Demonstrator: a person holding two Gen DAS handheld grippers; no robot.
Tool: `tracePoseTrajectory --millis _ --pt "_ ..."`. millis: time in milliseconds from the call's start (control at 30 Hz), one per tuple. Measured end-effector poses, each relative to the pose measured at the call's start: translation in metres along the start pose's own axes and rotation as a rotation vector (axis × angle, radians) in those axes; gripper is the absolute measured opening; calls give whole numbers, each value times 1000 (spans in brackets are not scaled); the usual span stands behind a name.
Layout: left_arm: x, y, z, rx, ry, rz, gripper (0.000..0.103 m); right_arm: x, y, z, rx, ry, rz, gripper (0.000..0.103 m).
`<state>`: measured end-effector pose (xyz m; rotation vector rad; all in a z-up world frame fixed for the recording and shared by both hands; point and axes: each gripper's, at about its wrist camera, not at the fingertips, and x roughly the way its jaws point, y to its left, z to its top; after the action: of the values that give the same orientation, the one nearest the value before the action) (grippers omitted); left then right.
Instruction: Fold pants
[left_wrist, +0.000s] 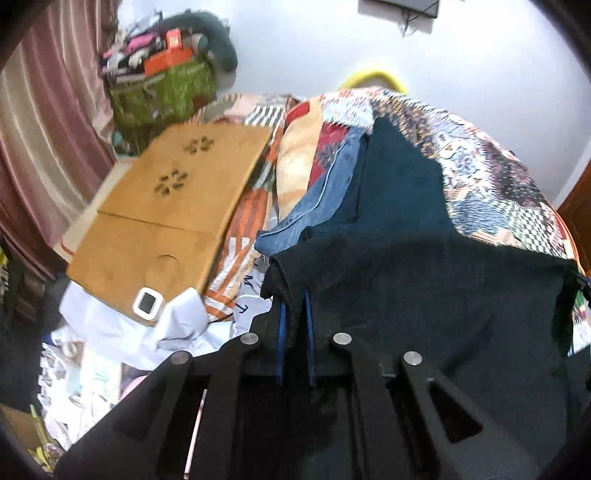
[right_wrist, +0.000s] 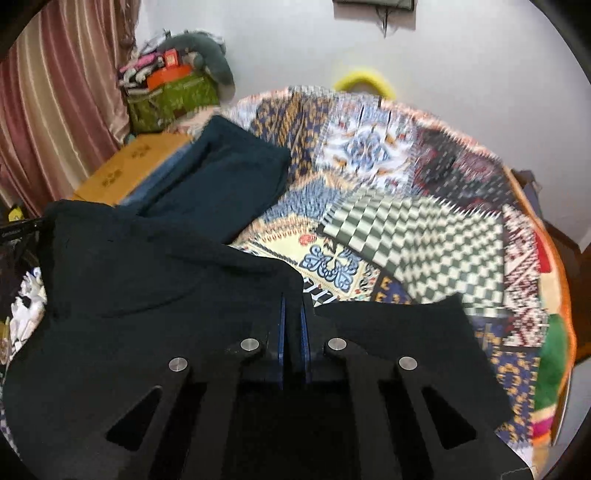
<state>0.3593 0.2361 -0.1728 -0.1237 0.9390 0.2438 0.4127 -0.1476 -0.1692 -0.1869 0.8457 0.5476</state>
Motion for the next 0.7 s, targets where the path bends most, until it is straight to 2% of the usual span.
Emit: tracePoseTrajectory --millis 333,700 --pt "-82 17 -55 19 -51 -22 7 -80 33 -36 -54 -82 5 6" --pt "-112 34 -129 -15 -6 -35 5 -126 63 -108 -73 -83 46 6"
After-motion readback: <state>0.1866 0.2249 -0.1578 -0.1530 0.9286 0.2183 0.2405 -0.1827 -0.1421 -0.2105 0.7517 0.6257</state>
